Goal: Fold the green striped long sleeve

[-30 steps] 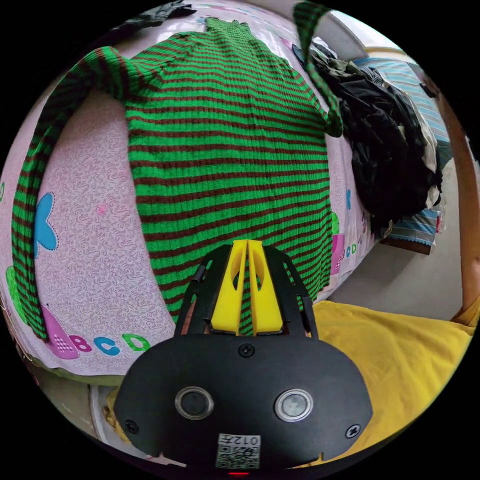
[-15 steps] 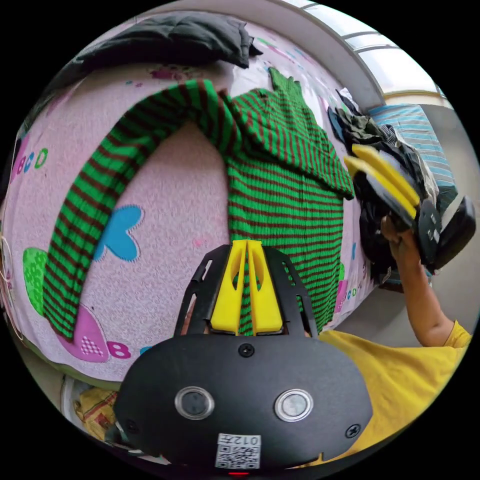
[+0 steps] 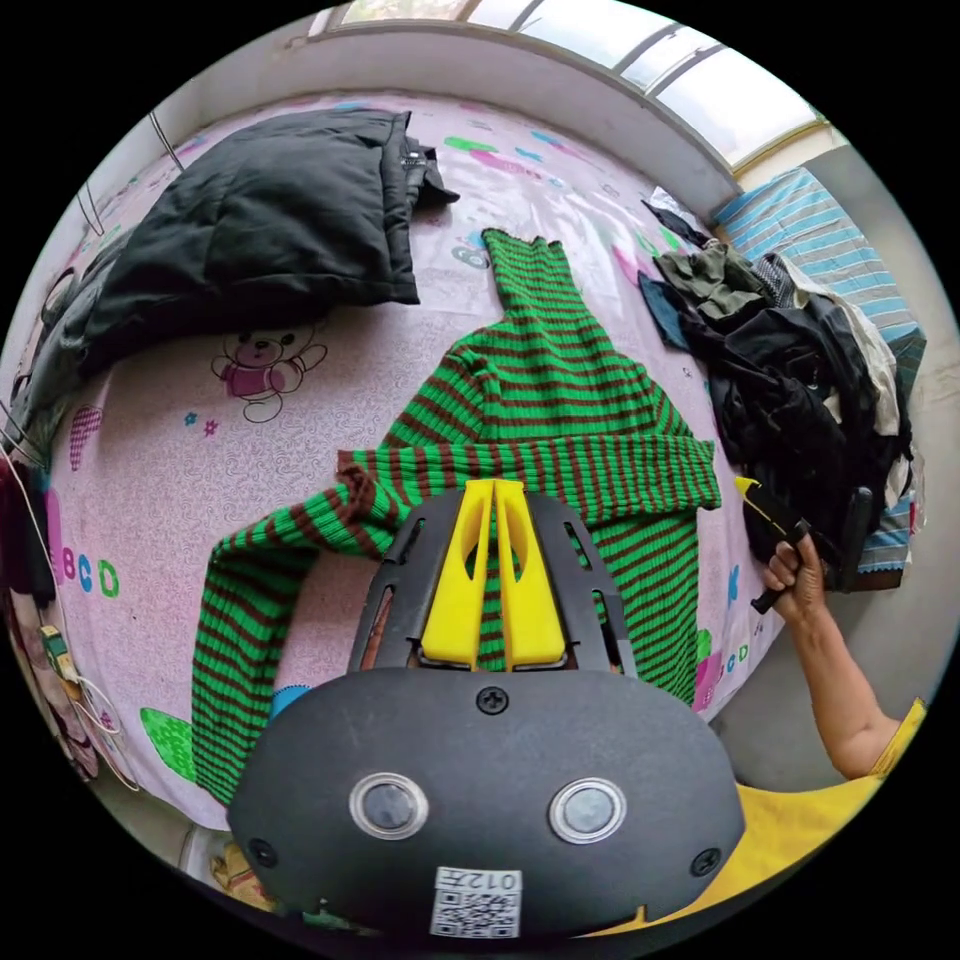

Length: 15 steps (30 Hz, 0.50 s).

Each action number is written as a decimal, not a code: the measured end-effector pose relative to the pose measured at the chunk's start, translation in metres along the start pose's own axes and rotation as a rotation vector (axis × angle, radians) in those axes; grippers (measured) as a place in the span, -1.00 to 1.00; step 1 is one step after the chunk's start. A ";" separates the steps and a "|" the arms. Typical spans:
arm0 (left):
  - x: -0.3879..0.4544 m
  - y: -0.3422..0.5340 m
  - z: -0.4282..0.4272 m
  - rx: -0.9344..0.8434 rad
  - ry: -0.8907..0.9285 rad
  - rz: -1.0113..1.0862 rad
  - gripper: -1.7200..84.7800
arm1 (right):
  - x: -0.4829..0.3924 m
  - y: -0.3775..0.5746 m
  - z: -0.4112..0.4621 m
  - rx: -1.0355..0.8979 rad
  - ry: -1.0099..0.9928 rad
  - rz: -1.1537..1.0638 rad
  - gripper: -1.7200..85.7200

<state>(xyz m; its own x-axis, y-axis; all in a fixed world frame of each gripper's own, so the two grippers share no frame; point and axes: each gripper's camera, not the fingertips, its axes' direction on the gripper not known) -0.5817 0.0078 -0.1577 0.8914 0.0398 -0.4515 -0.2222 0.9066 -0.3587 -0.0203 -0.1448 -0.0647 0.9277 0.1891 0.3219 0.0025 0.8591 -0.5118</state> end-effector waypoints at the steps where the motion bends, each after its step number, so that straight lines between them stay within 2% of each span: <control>1: -0.002 0.002 0.000 -0.021 -0.012 -0.005 -0.95 | 0.001 -0.006 0.004 -0.012 0.001 -0.003 -0.92; 7: -0.011 0.022 -0.010 -0.080 -0.089 -0.003 -0.96 | 0.005 -0.060 0.047 -0.126 0.066 -0.089 -0.93; 9: -0.015 0.029 -0.016 -0.082 -0.083 -0.019 -0.96 | 0.003 -0.076 0.065 -0.188 0.161 -0.164 -0.94; 15: -0.021 0.049 -0.051 -0.059 -0.077 0.004 -0.96 | 0.001 -0.094 0.074 -0.219 0.189 -0.241 -0.95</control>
<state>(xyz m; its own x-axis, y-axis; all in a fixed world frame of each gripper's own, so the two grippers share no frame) -0.6318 0.0301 -0.2079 0.9179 0.0775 -0.3891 -0.2462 0.8803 -0.4055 -0.0467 -0.1903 0.0425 0.9433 -0.1142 0.3116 0.2895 0.7423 -0.6043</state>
